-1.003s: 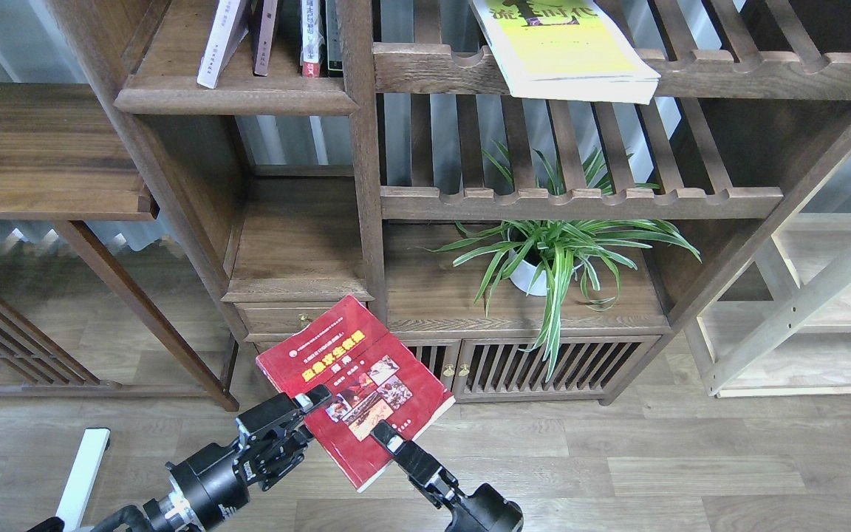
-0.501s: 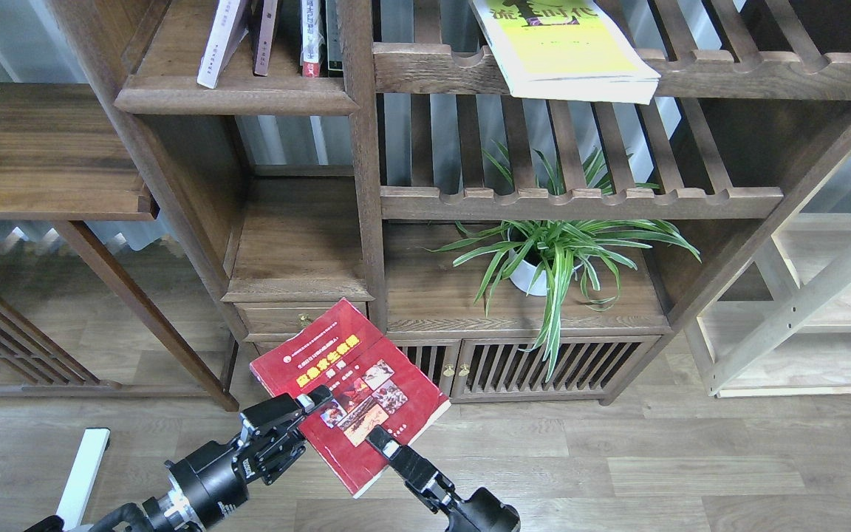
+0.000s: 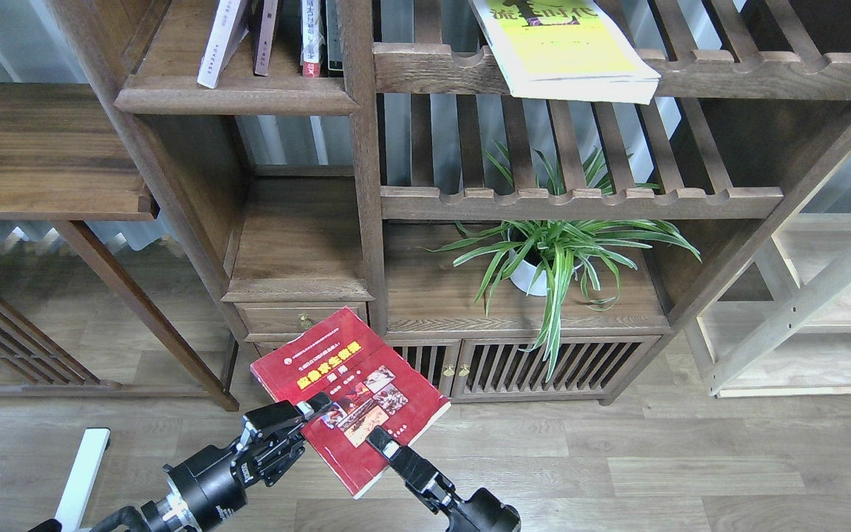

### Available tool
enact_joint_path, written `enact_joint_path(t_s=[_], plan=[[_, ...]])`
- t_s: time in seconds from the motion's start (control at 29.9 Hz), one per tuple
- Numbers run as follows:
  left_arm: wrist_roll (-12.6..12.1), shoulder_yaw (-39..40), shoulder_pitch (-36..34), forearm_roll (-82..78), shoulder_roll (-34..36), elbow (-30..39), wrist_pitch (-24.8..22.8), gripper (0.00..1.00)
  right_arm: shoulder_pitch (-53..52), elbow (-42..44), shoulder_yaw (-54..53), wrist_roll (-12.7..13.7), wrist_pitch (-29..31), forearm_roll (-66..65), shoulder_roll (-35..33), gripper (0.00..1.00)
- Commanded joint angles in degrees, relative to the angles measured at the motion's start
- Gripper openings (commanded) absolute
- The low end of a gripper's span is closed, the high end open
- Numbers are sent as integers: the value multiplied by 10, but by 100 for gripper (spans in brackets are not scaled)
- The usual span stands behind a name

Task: Organize books on shelf
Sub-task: 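Pass the red book from the right gripper to the left gripper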

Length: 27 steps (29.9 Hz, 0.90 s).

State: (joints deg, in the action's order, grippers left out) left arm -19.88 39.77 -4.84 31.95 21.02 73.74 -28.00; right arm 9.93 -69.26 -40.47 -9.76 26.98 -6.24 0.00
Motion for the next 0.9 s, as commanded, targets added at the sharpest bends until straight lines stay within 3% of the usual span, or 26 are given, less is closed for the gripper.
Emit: enact_joint_path(t_s=[0.0, 0.33, 0.53, 0.8, 0.87], plan=[[-1, -1, 0, 0, -1, 1, 0, 23, 0, 0, 0, 0, 0, 0, 0, 12], [-1, 1, -1, 2, -9, 0, 0, 7, 1, 0, 0, 2, 0, -17, 0, 18], [0, 8, 2, 4, -8, -1, 0, 5, 2, 1, -4, 3, -40, -18, 0, 61], [4, 11, 9, 4, -6, 0, 0, 3, 3, 2, -7, 2, -48, -18, 0, 66], [4, 12, 9, 3, -4, 1, 0, 3, 4, 2, -13, 2, -48, -18, 0, 73]])
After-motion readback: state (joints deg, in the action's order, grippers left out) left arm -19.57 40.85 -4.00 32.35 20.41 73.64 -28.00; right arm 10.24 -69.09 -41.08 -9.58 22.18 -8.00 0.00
